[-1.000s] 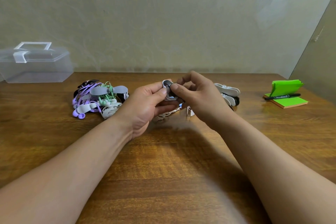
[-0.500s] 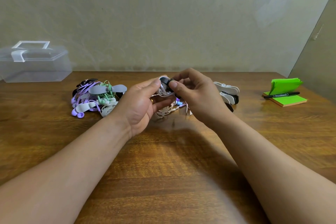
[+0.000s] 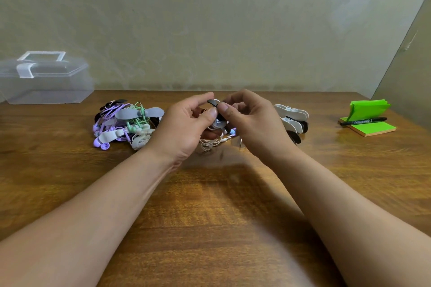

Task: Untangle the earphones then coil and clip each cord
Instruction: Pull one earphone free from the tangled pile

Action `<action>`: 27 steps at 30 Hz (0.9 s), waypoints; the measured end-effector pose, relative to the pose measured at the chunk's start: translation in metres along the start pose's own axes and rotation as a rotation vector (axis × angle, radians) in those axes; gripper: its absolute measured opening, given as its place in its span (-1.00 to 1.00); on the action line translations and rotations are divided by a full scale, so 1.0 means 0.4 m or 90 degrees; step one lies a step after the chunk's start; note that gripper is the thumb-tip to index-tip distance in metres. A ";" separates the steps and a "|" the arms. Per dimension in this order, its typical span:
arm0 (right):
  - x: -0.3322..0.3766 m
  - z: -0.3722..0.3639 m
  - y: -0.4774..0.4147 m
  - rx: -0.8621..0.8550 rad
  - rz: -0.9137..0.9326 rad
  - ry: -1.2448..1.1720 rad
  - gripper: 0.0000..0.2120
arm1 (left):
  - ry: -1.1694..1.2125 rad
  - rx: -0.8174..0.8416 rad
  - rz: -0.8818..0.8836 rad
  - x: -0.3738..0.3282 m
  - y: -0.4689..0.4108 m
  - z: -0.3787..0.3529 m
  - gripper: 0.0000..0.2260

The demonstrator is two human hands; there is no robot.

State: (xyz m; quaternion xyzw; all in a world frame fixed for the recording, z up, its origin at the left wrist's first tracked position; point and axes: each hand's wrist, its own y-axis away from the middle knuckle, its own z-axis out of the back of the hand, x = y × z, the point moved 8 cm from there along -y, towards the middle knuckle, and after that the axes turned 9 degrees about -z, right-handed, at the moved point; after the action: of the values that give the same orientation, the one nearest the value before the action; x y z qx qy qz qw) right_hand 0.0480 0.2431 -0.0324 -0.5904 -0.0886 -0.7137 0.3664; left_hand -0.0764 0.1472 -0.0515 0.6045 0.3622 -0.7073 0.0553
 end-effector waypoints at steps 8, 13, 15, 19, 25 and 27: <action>0.039 -0.003 0.008 -0.044 0.143 0.295 -0.94 | 0.061 0.047 0.104 0.021 0.024 -0.031 -0.66; 0.046 -0.029 0.020 0.042 0.162 0.334 -0.83 | 0.074 -0.013 0.127 0.038 0.023 -0.013 -0.74; 0.035 -0.017 0.012 0.069 0.089 0.242 -0.69 | 0.093 -0.043 0.140 0.045 0.018 -0.001 -0.77; -0.001 0.053 -0.016 -0.006 -0.048 0.012 -0.62 | 0.166 -0.083 0.165 0.042 0.016 0.007 -0.81; -0.036 -0.006 -0.010 0.118 -0.152 -0.104 -0.60 | 0.252 -0.079 0.185 0.026 0.015 0.010 -0.81; -0.033 -0.031 -0.003 0.166 -0.155 -0.140 -0.61 | 0.284 -0.068 0.204 0.027 0.017 0.010 -0.80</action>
State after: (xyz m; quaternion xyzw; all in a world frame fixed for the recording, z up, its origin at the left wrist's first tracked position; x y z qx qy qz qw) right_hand 0.0381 0.2424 -0.0476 -0.5972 -0.2904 -0.6663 0.3391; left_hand -0.0788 0.1437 -0.0641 0.7910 0.3017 -0.5191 0.1173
